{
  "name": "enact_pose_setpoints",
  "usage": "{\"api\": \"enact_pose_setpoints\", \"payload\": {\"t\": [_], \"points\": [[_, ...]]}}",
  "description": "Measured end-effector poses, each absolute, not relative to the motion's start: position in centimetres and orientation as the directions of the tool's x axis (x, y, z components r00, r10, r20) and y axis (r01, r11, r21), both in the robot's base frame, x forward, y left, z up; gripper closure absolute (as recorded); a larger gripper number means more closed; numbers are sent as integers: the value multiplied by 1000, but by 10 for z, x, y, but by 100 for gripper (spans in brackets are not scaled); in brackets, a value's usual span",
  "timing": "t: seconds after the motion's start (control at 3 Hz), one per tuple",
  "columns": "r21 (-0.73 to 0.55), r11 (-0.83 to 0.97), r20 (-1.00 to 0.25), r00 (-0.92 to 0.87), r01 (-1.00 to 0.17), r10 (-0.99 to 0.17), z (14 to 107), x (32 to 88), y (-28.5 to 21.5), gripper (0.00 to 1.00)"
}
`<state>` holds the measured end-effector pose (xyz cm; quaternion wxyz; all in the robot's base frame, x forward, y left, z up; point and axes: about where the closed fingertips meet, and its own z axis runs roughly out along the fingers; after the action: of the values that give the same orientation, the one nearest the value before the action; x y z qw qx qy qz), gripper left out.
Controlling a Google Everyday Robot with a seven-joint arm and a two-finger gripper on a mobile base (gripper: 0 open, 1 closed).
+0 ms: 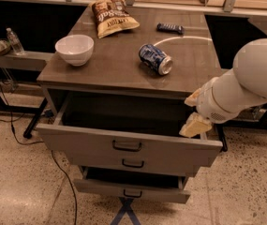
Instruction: Open top drawer
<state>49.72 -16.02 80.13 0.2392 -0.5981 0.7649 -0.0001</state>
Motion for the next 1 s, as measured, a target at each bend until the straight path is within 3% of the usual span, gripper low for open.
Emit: {"api": "enact_pose_setpoints", "payload": {"t": [0.33, 0.67, 1.0], "points": [[-283, 287, -382, -167, -915, -909, 790, 510, -155, 63], [-277, 302, -414, -170, -912, -894, 762, 532, -146, 94], [-263, 319, -445, -178, -911, -878, 731, 548, -141, 100]]}}
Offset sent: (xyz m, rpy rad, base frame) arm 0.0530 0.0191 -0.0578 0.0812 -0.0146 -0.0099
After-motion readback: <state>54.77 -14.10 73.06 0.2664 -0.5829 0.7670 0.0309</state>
